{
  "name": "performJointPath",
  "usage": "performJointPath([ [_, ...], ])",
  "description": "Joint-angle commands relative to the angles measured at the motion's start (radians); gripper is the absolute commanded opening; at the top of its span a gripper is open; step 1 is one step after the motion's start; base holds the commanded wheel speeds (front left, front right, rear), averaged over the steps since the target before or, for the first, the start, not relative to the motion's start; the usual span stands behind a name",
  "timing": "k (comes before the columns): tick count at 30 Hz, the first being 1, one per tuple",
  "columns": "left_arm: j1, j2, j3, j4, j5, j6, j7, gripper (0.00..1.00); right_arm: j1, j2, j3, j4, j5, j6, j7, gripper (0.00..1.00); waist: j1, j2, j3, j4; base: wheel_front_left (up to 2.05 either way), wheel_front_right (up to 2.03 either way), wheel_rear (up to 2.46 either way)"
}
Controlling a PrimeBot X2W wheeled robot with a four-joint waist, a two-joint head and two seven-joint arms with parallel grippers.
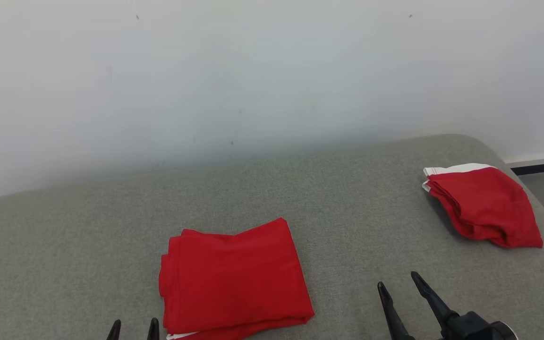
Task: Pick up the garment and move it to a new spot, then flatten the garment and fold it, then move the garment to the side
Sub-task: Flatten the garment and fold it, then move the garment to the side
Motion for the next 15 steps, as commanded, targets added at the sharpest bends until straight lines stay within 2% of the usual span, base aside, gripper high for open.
performJointPath([
  [1,0.019,-0.008,0.01,-0.005,0.014,-0.009,-0.005,1.0,0.015,0.004,-0.007,-0.012,-0.009,0.0,-0.002,1.0,0.0001,0.0001,-0.007,0.002,0.0,0.0,0.0],
  [15,0.064,-0.064,0.077,0.012,0.106,-0.081,-0.005,1.0,0.068,0.031,-0.033,-0.025,0.01,0.0,-0.002,1.0,0.0001,0.0001,-0.014,0.012,0.0,0.0,0.0],
])
